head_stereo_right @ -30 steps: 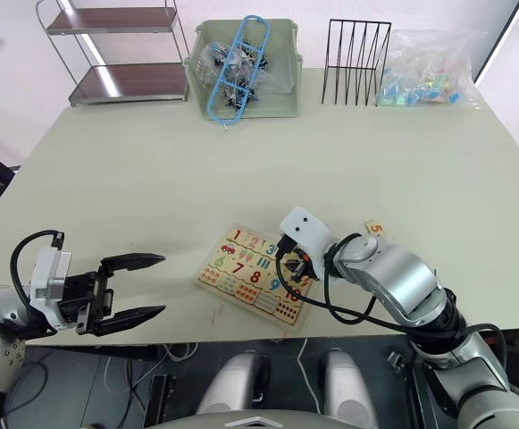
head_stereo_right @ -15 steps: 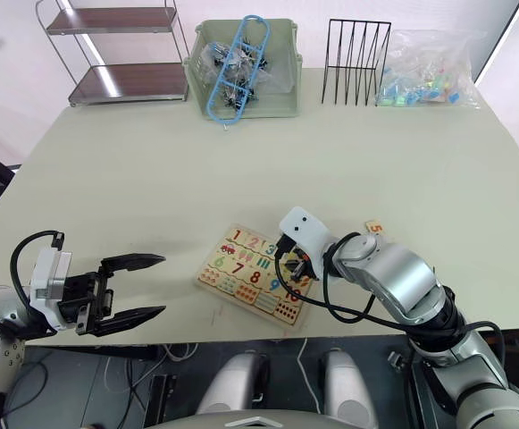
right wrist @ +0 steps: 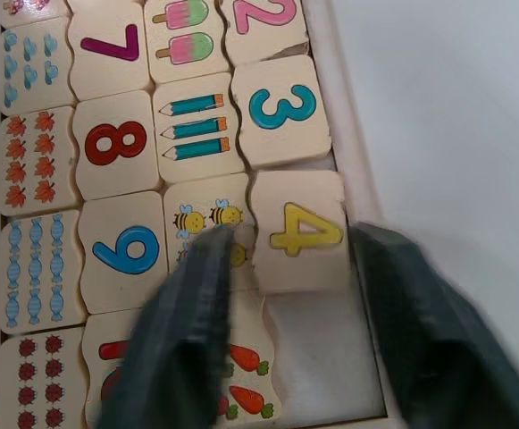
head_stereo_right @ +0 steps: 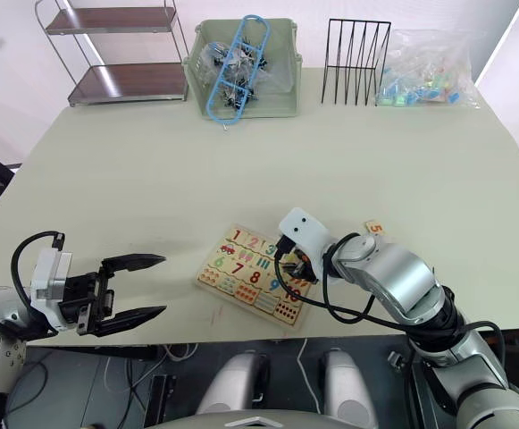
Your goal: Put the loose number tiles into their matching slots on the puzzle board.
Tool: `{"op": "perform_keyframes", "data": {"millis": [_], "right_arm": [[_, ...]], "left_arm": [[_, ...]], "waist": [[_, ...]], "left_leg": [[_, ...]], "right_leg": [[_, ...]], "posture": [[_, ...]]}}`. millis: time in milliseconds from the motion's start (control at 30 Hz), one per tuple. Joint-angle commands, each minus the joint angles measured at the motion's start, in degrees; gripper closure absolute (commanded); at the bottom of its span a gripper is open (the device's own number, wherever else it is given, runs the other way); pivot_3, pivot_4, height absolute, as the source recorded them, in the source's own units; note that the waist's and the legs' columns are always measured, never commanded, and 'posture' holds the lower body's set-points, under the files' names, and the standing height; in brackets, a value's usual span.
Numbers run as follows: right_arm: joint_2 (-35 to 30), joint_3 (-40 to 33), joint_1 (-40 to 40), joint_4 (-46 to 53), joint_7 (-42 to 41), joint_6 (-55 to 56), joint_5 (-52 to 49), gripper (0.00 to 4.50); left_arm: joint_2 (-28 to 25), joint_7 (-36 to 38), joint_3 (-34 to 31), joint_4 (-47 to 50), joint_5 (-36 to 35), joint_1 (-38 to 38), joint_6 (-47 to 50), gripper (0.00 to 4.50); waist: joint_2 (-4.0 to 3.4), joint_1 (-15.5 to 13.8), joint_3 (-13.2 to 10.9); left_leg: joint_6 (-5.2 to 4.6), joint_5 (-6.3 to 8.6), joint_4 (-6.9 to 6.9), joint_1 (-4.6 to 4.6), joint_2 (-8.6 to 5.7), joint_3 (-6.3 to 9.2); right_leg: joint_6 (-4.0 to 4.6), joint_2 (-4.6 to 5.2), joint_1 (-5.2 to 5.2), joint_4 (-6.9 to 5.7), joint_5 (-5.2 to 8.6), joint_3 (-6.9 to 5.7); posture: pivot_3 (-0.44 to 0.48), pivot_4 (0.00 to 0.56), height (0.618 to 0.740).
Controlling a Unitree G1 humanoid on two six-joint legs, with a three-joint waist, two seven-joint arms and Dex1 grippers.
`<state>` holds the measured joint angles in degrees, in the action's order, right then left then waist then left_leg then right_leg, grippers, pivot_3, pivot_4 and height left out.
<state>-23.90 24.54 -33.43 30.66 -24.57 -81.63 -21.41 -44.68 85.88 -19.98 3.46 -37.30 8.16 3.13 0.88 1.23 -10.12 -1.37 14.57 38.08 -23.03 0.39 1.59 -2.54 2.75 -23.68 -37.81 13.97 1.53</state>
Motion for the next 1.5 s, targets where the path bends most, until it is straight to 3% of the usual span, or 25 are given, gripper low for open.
{"op": "perform_keyframes", "data": {"millis": [33,67,767,867,1100,1500], "right_arm": [[-0.3,0.5,-0.3,1.0,0.0,0.9,-0.3,0.33],[-0.3,0.6,-0.4,1.0,0.1,1.1,-0.2,0.04],[-7.0,-4.3,1.1,5.1,-3.8,4.7,-2.7,0.04],[-8.1,-5.3,2.2,5.6,-4.5,5.7,-3.1,0.82],[-10.3,-4.3,4.8,5.3,-5.3,8.4,-2.7,4.3],[-9.5,-1.5,6.2,2.3,-5.3,11.9,-1.2,4.41]], "left_arm": [[0.0,-0.1,-0.6,1.6,-0.5,0.3,-0.6,0.0],[0.0,-0.1,-0.7,1.6,-0.5,0.3,-0.5,0.0],[0.0,0.1,-0.5,0.9,-0.6,-0.4,-0.5,0.0],[0.0,0.2,-0.4,0.8,-0.6,-0.7,-0.5,0.0],[-0.1,0.4,-0.1,0.7,-0.5,-1.1,-0.4,0.0],[-0.1,0.2,-0.1,0.8,-0.4,-1.2,-0.2,0.0]], "waist": [[0.0,0.0,0.0],[0.0,0.0,0.0],[0.0,0.0,0.0],[0.01,-0.1,0.0],[0.01,-0.1,0.0],[0.01,-0.1,0.0]], "left_leg": [[0.0,0.0,0.0,-0.01,0.0,0.0],[0.0,0.0,0.0,-0.01,0.0,0.0],[0.0,0.0,-0.07,-0.1,0.0,0.03],[0.0,0.0,-0.07,-0.12,0.0,0.03],[0.0,0.0,-0.06,-0.19,0.0,0.05],[0.0,0.0,-0.03,-0.42,-0.01,0.13]], "right_leg": [[0.0,0.0,0.0,0.0,0.0,0.0],[0.0,0.0,0.0,0.01,0.0,0.0],[0.0,0.01,-0.04,0.13,0.0,-0.05],[-0.01,0.01,-0.05,0.14,0.0,-0.05],[-0.01,-0.01,-0.09,0.16,0.0,-0.07],[-0.18,-0.06,-0.26,0.16,-0.1,-0.17]], "posture": [[0.0,0.15,0.739],[0.0,0.15,0.739],[0.0,0.15,0.739],[0.0,0.15,0.739],[0.0,0.15,0.739],[0.0,0.15,0.739]]}}
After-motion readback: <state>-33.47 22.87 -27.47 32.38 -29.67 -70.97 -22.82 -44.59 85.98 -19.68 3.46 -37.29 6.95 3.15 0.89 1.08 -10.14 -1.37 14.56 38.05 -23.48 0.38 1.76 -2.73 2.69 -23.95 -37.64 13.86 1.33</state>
